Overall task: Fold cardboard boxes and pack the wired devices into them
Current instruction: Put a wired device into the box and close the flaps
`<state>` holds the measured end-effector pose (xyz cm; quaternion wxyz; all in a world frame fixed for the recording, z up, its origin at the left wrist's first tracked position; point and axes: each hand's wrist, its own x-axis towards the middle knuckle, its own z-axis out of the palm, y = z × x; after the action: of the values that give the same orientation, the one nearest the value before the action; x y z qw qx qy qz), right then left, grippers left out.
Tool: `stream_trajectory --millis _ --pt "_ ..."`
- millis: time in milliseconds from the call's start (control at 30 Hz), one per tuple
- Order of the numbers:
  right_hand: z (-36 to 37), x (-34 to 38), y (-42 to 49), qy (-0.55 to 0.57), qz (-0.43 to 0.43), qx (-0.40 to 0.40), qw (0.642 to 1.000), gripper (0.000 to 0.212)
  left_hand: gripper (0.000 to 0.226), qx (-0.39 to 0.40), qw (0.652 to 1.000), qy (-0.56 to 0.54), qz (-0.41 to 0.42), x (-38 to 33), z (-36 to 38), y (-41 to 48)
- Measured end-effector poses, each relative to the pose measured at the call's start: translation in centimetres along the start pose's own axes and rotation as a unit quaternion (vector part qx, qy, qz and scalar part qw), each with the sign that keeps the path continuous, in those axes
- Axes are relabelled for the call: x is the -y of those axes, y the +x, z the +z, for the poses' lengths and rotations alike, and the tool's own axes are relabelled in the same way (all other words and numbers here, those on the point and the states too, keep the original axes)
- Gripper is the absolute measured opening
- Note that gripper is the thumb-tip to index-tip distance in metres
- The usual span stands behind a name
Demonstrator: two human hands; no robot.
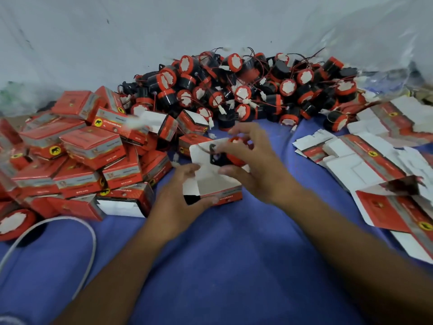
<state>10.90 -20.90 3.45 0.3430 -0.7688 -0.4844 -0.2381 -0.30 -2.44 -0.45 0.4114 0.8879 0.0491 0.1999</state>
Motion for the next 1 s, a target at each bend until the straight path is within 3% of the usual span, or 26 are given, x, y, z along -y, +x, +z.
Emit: stream_trajectory --millis 100,167,233,433,567,700,867,1000 --pt "0.8 0.2 -0.5 -0.019 -0.019 0.104 0.994 0.036 0.053 0.008 1.0 -0.014 0.003 0.1 0.0 0.0" --pt "0.7 0.1 -0.6 0.031 0.042 0.114 0.992 0.045 0.044 0.023 0.999 -0.02 0.015 0.1 0.0 0.0" --pt "0.6 0.2 -0.6 0.033 0.045 0.091 0.994 0.039 0.022 0.026 0.998 -0.03 0.041 0.1 0.1 0.1" --pt "0.6 0.6 -0.6 0.048 -0.011 0.11 0.993 0.019 0.034 0.029 0.996 -0.057 0.07 -0.2 -0.3 0.5" --pt "0.7 1.0 -1.0 0.01 -0.052 0.121 0.991 0.026 0.028 -0.004 0.995 -0.057 0.087 0.0 -0.2 0.4" --pt "0.5 0.7 -1.1 0.032 0.0 0.103 0.994 0.018 0.031 -0.013 0.994 -0.092 0.064 -0.4 -0.3 0.4" --pt "1.8 1.3 -1.3 0.008 0.061 0.032 0.998 0.028 0.03 -0.023 0.985 -0.171 0.016 -0.8 -0.5 0.3" --pt "2.0 1.4 -0.8 -0.02 0.081 0.02 0.996 0.035 0.028 -0.026 0.984 -0.177 0.015 -0.8 -0.6 0.2"
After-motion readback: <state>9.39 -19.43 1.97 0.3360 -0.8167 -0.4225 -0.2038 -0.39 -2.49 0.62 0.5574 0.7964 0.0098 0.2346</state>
